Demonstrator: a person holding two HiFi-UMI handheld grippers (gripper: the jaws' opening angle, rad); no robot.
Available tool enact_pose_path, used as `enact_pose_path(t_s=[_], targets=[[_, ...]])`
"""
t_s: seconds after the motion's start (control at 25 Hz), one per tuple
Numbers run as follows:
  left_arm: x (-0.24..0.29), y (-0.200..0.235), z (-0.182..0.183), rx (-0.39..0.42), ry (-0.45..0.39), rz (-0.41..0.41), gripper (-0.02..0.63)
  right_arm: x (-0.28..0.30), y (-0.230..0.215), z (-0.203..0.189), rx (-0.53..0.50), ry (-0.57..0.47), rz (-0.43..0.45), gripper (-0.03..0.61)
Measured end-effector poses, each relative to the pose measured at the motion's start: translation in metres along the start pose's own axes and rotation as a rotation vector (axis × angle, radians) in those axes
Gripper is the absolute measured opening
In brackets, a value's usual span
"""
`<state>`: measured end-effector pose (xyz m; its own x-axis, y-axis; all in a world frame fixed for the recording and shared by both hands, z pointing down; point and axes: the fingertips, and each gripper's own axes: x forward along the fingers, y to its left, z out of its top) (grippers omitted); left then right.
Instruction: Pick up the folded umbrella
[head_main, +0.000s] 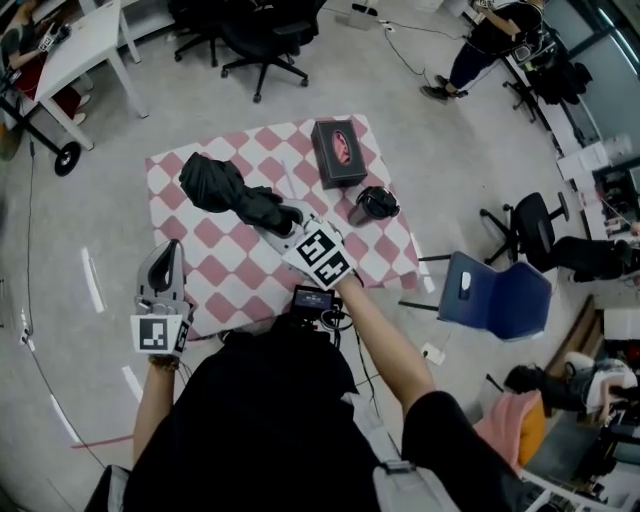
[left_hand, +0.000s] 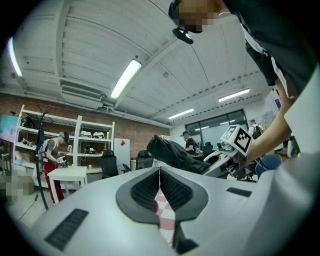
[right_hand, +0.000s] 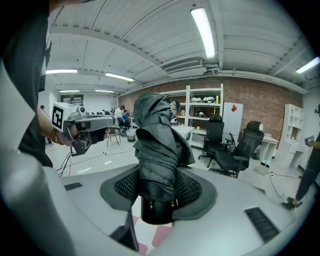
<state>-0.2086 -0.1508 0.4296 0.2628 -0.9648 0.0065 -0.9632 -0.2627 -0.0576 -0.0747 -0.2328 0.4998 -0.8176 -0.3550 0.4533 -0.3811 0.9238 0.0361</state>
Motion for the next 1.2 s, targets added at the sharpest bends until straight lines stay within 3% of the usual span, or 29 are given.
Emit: enact_pose_path(t_s=[0.88, 1.04, 1.2], targets=[[0.022, 0.012, 0.033, -0.011, -0.099, -0.047, 0.015, -0.035, 0.004, 0.066, 0.037, -0.211, -0.180, 0.179], [0.023, 0.009, 0.034, -0.021, -0.112, -0.058, 0.015, -0.042, 0.005, 0.069, 0.086, -0.235, -0.195, 0.179], [0.024, 0.011, 0.040, 0.009, -0.118, -0.073, 0.015, -0.045, 0.003, 0.079, 0.091, -0.266, -0.216, 0.179]])
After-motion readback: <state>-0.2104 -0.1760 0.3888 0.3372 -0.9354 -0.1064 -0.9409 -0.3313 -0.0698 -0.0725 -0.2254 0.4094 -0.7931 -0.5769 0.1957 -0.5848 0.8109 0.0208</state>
